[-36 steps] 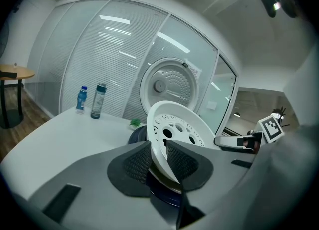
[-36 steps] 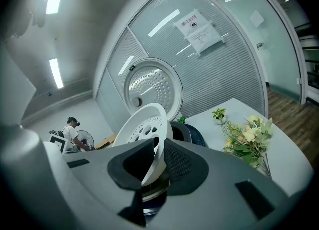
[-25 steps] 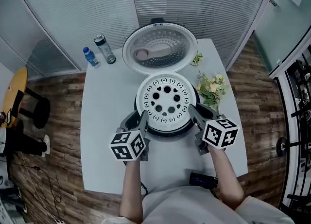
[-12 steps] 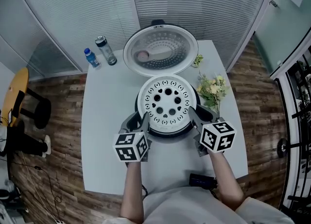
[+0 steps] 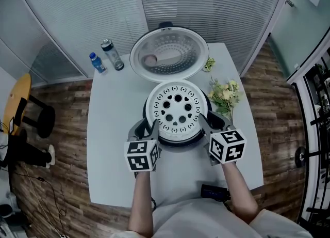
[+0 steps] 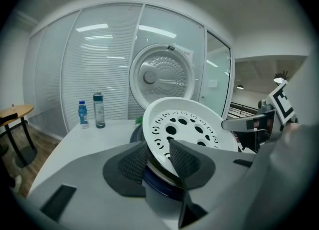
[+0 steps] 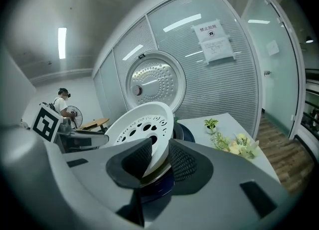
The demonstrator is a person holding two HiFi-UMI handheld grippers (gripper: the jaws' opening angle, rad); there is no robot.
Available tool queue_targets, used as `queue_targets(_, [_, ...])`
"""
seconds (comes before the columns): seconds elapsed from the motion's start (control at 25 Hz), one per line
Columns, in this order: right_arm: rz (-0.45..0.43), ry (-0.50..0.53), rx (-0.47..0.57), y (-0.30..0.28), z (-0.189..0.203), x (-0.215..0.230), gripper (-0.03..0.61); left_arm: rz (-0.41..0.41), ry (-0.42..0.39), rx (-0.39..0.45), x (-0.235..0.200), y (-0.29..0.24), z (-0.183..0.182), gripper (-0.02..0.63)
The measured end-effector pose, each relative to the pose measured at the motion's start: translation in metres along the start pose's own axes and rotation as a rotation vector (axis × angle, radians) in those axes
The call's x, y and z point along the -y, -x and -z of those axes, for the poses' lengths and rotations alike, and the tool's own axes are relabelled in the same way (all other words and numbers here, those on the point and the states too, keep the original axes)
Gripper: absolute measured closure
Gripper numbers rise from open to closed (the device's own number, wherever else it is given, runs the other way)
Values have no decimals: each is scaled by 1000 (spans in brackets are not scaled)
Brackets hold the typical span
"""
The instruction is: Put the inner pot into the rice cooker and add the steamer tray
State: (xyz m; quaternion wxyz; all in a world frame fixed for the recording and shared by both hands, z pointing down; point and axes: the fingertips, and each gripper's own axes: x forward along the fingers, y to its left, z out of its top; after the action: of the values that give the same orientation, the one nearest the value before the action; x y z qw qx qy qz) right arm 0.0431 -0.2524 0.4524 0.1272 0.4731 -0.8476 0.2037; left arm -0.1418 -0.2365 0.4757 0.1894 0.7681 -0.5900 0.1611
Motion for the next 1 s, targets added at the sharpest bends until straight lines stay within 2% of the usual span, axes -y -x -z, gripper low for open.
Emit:
queue_targets(0.16, [-1, 11, -6, -2, 1, 0, 474, -8, -12, -11, -2, -2, 3, 476])
queue_targets(0.32, [15, 22, -22, -8, 3, 6, 463, -42, -76, -31, -2, -9, 5, 472])
queue_targets(0.56, [42, 45, -25, -11, 4, 7, 459, -57, -129, -26, -3, -9, 3, 472])
queue_targets(1.0, [69, 104, -32, -11, 6, 8, 459, -69, -160, -37, -2, -9, 7, 474])
